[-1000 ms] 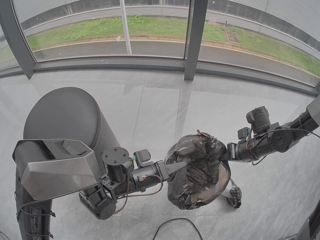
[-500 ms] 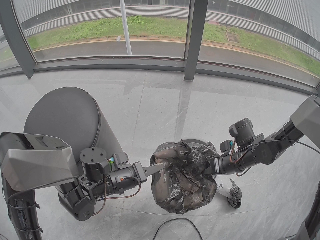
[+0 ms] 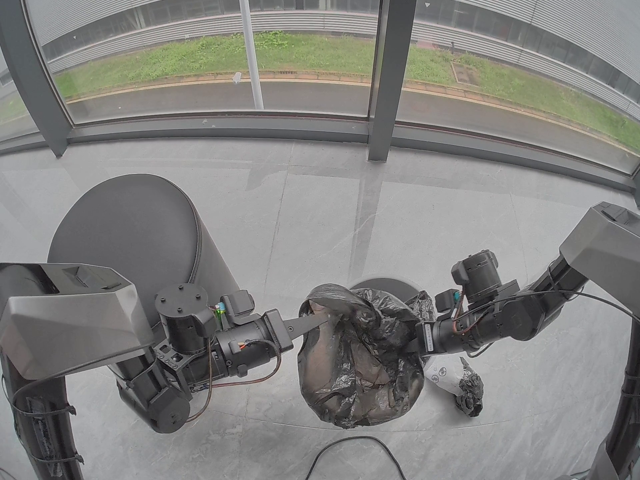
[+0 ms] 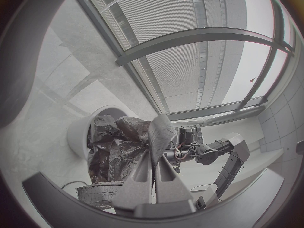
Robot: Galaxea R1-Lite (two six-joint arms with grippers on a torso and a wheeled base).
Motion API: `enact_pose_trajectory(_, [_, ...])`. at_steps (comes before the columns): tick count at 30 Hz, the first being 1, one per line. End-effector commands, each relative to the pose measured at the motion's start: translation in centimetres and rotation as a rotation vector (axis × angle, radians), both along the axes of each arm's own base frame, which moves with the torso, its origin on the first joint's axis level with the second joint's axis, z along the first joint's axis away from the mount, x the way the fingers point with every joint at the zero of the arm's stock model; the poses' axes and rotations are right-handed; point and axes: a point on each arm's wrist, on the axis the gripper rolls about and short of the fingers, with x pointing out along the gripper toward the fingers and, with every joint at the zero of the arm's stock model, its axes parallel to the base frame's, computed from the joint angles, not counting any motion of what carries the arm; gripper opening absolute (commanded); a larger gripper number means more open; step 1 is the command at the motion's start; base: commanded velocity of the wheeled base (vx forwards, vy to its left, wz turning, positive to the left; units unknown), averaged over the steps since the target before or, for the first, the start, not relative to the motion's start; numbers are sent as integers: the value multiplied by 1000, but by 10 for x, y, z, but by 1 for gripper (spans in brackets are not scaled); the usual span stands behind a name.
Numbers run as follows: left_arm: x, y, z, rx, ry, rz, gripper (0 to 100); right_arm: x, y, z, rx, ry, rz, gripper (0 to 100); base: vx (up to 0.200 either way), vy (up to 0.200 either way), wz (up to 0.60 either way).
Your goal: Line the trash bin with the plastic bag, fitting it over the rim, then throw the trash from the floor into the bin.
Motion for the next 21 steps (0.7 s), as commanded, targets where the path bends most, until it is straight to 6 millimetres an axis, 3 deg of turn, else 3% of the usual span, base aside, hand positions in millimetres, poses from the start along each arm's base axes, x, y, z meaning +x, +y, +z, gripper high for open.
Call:
enact_pose_trajectory(1, [15, -32, -22, -3, -7, -51, 0, 3, -50, 28, 10, -88, -123, 0, 0, 0, 0])
enact_pose_trajectory(5, [15, -51, -41, 15, 7, -95, 0, -3, -73, 46, 6, -138, -169, 0, 0, 0, 0])
enact_pose_trajectory(9, [18, -56, -62, 60, -3, -104, 0, -4, -79, 39, -17, -137, -164, 0, 0, 0, 0])
enact_pose_trajectory(13, [22, -50, -71, 93, -6, -91, 0, -1, -78, 24, -31, -111, -154, 0, 0, 0, 0])
enact_pose_trajectory(21, [46, -21, -64, 120, -91, 26, 0, 22, -85, -3, -88, -187, -112, 0, 0, 0, 0])
